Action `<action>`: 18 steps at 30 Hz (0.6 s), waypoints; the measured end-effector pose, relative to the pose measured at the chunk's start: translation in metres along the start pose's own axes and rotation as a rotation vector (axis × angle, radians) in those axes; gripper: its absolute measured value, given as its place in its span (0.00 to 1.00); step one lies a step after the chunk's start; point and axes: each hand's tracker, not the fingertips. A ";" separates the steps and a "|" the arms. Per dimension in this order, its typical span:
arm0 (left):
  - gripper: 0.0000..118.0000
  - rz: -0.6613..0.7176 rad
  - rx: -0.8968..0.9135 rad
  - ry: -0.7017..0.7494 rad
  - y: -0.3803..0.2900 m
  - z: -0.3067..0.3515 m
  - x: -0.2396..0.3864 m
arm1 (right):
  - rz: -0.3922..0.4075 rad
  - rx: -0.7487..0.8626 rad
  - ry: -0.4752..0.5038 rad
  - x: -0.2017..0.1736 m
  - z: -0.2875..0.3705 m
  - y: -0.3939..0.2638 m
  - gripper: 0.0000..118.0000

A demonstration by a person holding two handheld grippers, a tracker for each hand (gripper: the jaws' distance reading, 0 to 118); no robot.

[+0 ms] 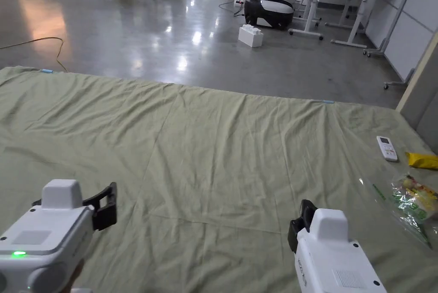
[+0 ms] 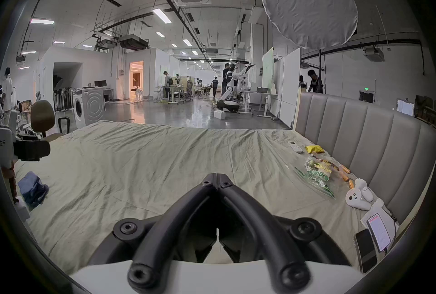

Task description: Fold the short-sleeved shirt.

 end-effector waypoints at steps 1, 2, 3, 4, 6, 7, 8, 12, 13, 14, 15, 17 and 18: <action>0.56 -0.006 0.005 0.005 0.002 0.001 0.010 | -0.001 -0.001 -0.002 0.000 0.000 0.000 0.01; 0.50 -0.014 0.009 0.002 0.004 0.001 0.016 | -0.004 -0.004 -0.001 0.000 -0.001 -0.001 0.01; 0.42 -0.022 0.010 -0.005 0.006 0.002 0.023 | -0.009 -0.008 0.000 0.000 -0.001 -0.001 0.01; 0.31 -0.027 0.020 -0.005 0.008 0.005 0.032 | -0.013 -0.009 -0.002 0.000 -0.001 -0.002 0.01; 0.19 -0.019 0.037 -0.011 0.010 0.009 0.040 | -0.021 -0.008 -0.006 0.000 0.000 -0.003 0.01; 0.18 -0.020 0.041 -0.008 0.011 0.011 0.045 | -0.024 -0.006 -0.008 0.000 0.000 -0.002 0.01; 0.14 -0.021 0.044 -0.007 0.011 0.013 0.050 | -0.025 -0.005 -0.011 0.000 0.000 -0.003 0.01; 0.05 -0.047 0.050 0.005 0.010 0.019 0.061 | -0.040 -0.003 -0.014 0.003 0.003 -0.004 0.01; 0.05 -0.042 0.051 -0.002 0.010 0.019 0.060 | -0.045 -0.002 -0.013 0.004 0.003 -0.004 0.01; 0.04 -0.033 0.051 -0.007 0.010 0.019 0.059 | -0.045 0.001 -0.015 0.005 0.003 -0.004 0.01; 0.04 -0.028 0.052 -0.007 0.009 0.019 0.059 | -0.046 0.004 -0.018 0.005 0.003 -0.004 0.01; 0.04 -0.025 0.048 0.006 0.009 0.018 0.058 | -0.050 0.014 -0.019 0.006 0.004 -0.004 0.01; 0.03 -0.017 0.044 0.012 0.009 0.018 0.056 | -0.051 0.020 -0.021 0.007 0.004 -0.003 0.01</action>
